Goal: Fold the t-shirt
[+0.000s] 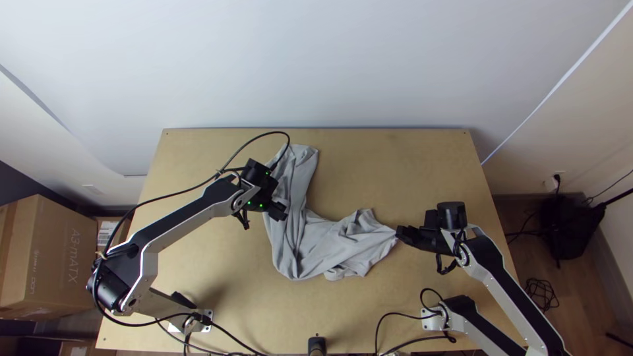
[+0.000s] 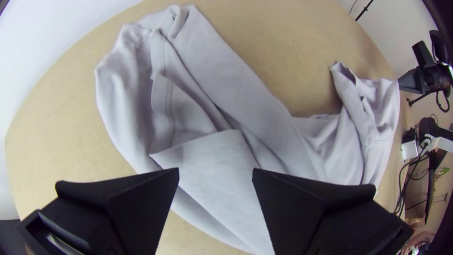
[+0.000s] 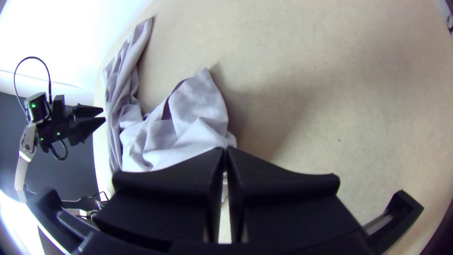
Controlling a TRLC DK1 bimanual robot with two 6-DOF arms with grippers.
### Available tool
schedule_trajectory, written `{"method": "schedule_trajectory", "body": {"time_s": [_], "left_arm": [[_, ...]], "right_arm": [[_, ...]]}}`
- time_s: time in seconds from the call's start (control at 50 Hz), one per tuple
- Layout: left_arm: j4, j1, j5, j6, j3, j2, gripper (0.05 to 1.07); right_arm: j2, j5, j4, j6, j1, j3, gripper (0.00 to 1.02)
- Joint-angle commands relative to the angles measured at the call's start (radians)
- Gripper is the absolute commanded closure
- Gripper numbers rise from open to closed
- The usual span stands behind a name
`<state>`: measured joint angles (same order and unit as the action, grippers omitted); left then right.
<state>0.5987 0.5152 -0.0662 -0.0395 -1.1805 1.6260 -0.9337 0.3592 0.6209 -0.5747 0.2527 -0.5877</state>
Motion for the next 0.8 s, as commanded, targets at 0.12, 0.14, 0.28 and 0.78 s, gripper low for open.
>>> {"method": "schedule_trajectory", "body": {"time_s": [0.12, 0.14, 0.28, 0.78], "left_arm": [[-0.076, 0.032, 0.003, -0.019, 0.097, 0.044, 0.35], [-0.094, 0.036, 0.003, -0.02, 0.11, 0.044, 0.44], [-0.223, 0.045, 0.003, -0.017, 0.168, 0.023, 1.04], [-0.099, -0.193, 0.003, 0.119, -0.217, -0.101, 1.04]], "right_arm": [[0.018, -0.006, 0.008, -0.007, -0.013, 0.026, 1.0], [0.018, -0.006, 0.008, -0.007, -0.015, 0.026, 1.0], [0.022, -0.006, 0.01, -0.005, -0.023, 0.023, 1.0], [-0.056, -0.032, -0.076, 0.006, -0.107, -0.092, 1.0]]}}
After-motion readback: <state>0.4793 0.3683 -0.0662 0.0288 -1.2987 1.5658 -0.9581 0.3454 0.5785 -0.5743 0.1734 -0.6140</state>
